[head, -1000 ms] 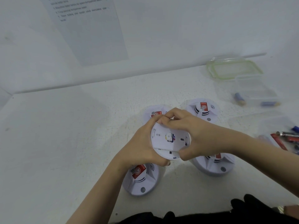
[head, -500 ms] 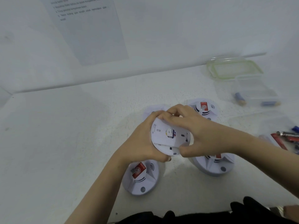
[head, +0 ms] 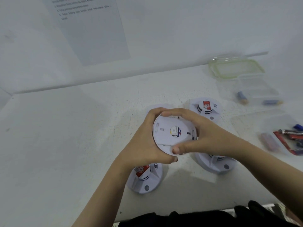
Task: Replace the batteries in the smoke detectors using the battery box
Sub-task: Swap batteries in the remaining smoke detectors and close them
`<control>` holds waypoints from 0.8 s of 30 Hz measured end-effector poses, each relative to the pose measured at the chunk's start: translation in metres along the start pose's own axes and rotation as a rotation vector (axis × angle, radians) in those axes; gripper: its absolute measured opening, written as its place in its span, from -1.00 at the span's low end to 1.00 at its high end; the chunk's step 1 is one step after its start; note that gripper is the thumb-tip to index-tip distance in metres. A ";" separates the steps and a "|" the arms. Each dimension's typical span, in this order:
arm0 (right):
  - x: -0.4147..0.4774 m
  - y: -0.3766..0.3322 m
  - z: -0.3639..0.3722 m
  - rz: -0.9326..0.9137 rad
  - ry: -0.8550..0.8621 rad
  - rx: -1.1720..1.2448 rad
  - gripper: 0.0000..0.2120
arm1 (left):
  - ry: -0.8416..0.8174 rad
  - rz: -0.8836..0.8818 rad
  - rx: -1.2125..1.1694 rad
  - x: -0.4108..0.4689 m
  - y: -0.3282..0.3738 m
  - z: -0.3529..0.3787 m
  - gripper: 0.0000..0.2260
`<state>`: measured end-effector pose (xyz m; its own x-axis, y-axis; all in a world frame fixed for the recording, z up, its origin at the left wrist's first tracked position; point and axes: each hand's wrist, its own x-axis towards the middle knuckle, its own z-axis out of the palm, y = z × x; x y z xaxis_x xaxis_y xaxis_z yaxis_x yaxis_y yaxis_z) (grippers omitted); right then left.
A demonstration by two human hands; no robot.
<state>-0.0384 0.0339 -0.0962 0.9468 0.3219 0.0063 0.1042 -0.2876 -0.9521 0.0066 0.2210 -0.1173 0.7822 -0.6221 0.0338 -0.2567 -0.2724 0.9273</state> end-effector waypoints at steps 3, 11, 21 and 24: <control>-0.006 -0.004 0.003 -0.001 0.005 0.057 -0.34 | -0.003 0.012 0.006 -0.005 0.000 0.001 -0.11; -0.025 -0.008 0.010 -0.010 0.076 0.175 -0.36 | 0.010 0.068 0.004 -0.020 0.012 0.012 -0.11; -0.073 0.001 0.027 0.000 0.193 0.323 -0.33 | 0.059 0.054 -0.042 -0.050 0.016 0.060 0.05; -0.085 0.006 0.031 0.058 0.178 0.263 -0.34 | 0.079 0.010 -0.021 -0.063 0.014 0.076 0.12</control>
<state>-0.1280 0.0323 -0.1119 0.9897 0.1419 -0.0192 -0.0121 -0.0501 -0.9987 -0.0900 0.2004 -0.1345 0.8222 -0.5648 0.0710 -0.2530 -0.2508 0.9344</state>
